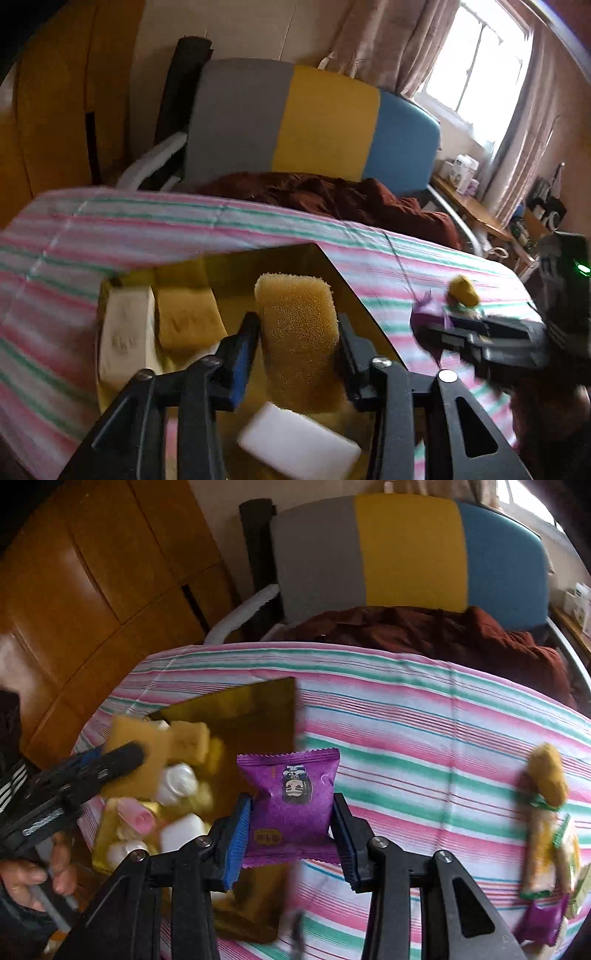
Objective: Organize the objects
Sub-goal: 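Carry the yellow sponge and purple packet into the gold tray and release, then move both tools from the tray back to the remaining items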
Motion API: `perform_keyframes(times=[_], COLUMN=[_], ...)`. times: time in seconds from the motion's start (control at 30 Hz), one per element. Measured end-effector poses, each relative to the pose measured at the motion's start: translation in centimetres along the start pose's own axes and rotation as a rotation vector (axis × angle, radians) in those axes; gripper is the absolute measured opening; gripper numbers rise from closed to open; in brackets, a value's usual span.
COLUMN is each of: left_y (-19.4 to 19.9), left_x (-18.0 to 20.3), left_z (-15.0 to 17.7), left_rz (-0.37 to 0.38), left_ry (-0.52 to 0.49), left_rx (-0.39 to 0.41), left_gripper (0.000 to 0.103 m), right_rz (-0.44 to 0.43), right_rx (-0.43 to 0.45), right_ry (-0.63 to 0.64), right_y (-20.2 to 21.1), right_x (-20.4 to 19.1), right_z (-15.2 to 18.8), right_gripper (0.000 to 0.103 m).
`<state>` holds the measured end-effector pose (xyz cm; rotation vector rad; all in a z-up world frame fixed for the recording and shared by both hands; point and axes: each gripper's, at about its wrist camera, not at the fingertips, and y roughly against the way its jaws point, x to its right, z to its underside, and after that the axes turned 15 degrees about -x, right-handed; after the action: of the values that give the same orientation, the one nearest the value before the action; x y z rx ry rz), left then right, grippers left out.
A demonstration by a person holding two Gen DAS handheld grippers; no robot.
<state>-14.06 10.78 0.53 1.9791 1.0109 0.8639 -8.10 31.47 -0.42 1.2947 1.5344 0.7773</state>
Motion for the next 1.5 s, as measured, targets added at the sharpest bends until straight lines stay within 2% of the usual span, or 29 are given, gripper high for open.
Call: perform_keyframes(times=[0.03,0.07,0.13,0.23,0.33,0.4,0.53,0.6,0.73,0.93,1.13,1.27,1.5], left_y=[-0.2,-0.2,0.3,0.6,0.5,0.4,0.6,1.0,2.2,3.3,3.5,3.8,4.1], left_x=[-0.4,-0.8,-1.3,-2.1,-2.7,-3.1,-3.1,-2.8,-2.0,-1.6,-1.6,-1.2,-0.4], left_z=[-0.6,-1.0,-1.1,0.0,1.9,3.4,6.1,7.1,8.7,10.3,11.9,12.6,13.1], left_rz=[-0.002,0.008,0.010,0.010,-0.006,-0.012,-0.048,-0.066,-0.113,-0.180,-0.226,-0.259,-0.254], left_ry=[0.020,0.032,0.047,0.067,0.091,0.120,0.134,0.123,0.105,0.088,0.101,0.094,0.068], left_rx=[0.001,0.005,0.030,0.036,0.012,0.000,-0.013,-0.006,0.031,0.058,0.056,0.070,0.085], left_gripper=[0.058,0.060,0.061,0.067,0.068,0.073,0.073,0.073,0.082,0.085,0.086,0.092,0.092], right_rz=[-0.001,-0.001,0.001,0.018,0.062,0.081,0.108,0.121,0.180,0.273,0.298,0.295,0.299], right_rx=[0.004,0.007,0.007,-0.014,-0.040,-0.052,-0.045,-0.030,0.023,0.094,0.109,0.110,0.123], right_ry=[-0.002,-0.001,0.005,0.037,0.064,0.067,0.055,0.044,0.030,0.043,0.047,0.041,0.035], right_y=[-0.2,-0.5,-0.9,-1.6,-2.5,-2.9,-2.9,-2.7,-1.9,-0.8,-0.6,-0.7,-0.5], right_x=[-0.7,-1.4,-2.5,-4.0,-4.7,-5.0,-5.2,-5.3,-5.9,-6.8,-7.0,-7.0,-7.0], right_z=[-0.3,-0.7,-0.7,0.1,1.3,2.2,3.9,4.7,6.0,7.7,9.1,9.7,10.0], right_gripper=[0.052,0.061,0.070,0.072,0.079,0.080,0.083,0.083,0.083,0.083,0.083,0.083,0.083])
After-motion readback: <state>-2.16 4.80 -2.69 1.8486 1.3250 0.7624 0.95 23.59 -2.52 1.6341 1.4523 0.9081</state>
